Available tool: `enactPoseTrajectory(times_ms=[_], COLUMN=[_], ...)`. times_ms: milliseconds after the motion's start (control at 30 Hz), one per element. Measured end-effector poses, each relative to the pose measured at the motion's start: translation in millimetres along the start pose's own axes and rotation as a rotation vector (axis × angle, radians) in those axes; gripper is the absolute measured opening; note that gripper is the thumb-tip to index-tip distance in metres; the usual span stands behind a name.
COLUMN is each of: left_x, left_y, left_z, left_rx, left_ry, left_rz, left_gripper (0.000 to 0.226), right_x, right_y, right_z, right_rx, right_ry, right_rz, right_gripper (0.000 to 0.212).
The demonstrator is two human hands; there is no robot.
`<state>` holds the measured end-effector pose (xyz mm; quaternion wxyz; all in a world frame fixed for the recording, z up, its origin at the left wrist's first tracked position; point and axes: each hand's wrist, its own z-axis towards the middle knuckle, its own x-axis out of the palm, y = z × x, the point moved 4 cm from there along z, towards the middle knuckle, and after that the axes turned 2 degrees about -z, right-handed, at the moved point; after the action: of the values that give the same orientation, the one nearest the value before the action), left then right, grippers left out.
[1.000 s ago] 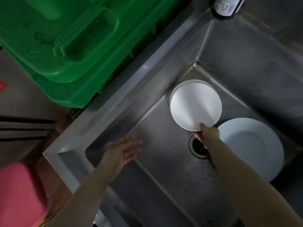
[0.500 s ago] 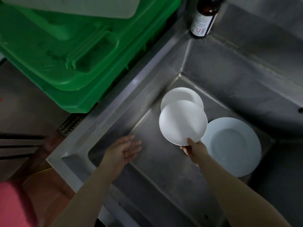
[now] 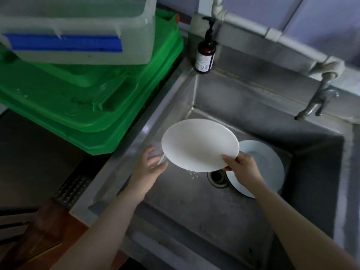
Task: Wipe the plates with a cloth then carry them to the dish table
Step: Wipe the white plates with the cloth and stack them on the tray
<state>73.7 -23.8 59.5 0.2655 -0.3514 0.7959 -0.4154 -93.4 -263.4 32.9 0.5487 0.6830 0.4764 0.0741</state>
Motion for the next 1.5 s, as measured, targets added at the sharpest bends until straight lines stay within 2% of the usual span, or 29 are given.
enactPoseTrajectory(times_ms=[100, 200, 267, 400, 500, 533, 633, 733, 833, 1067, 1167, 1267, 1333, 1367, 1400, 1467, 1500], left_x=[-12, -27, -40, -62, -74, -76, -79, -77, -70, -48, -35, -20, -7, 1, 10, 30, 40], left_y=[-26, -43, -47, -48, -50, -51, -58, -68, -76, -88, -93, -97, -96, -94, -93, -86, -83], left_z=[-3, -18, -31, -54, -75, -80, -96, -106, -115, -138, -148, -158, -163, -165, -168, -173, -176], left_rx=[0.178, 0.330, 0.417, 0.480, 0.584, 0.617, 0.706, 0.731, 0.736, 0.772, 0.774, 0.790, 0.853, 0.860, 0.844, 0.746, 0.696], left_ry=[0.052, 0.080, 0.048, 0.071, 0.150, 0.172, 0.235, 0.318, 0.371, 0.470, 0.498, 0.467, 0.420, 0.386, 0.370, 0.457, 0.503], left_rz=[0.030, 0.173, 0.256, 0.148, 0.115, 0.129, 0.129, 0.094, 0.066, 0.161, 0.129, 0.171, 0.243, 0.288, 0.323, 0.347, 0.346], left_gripper=[0.052, 0.025, 0.010, 0.005, 0.047, 0.054, 0.060, 0.065, 0.066, 0.053, 0.052, 0.054, 0.046, 0.045, 0.043, 0.025, 0.023], right_x=[-3, -1, 2, 10, 17, 18, 18, 16, 10, -10, -21, -38, -52, -61, -68, -80, -85], right_y=[28, 47, 60, 83, 95, 98, 109, 117, 117, 106, 99, 87, 76, 69, 60, 41, 33], right_z=[-32, -69, -96, -153, -192, -203, -238, -266, -287, -318, -326, -327, -325, -323, -320, -315, -313], right_rx=[-0.093, -0.166, -0.241, -0.375, -0.482, -0.528, -0.645, -0.719, -0.711, -0.740, -0.722, -0.601, -0.500, -0.442, -0.385, -0.304, -0.268], right_ry=[-0.067, -0.169, -0.256, -0.399, -0.471, -0.494, -0.603, -0.688, -0.714, -0.814, -0.841, -0.866, -0.884, -0.885, -0.874, -0.805, -0.772], right_rz=[-0.071, -0.091, -0.093, -0.134, -0.176, -0.195, -0.210, -0.209, -0.142, -0.206, -0.207, -0.174, -0.174, -0.173, -0.165, -0.062, 0.002], right_gripper=[0.014, 0.016, 0.027, 0.034, 0.047, 0.052, 0.061, 0.055, 0.054, 0.054, 0.058, 0.055, 0.029, 0.022, 0.029, 0.029, 0.026])
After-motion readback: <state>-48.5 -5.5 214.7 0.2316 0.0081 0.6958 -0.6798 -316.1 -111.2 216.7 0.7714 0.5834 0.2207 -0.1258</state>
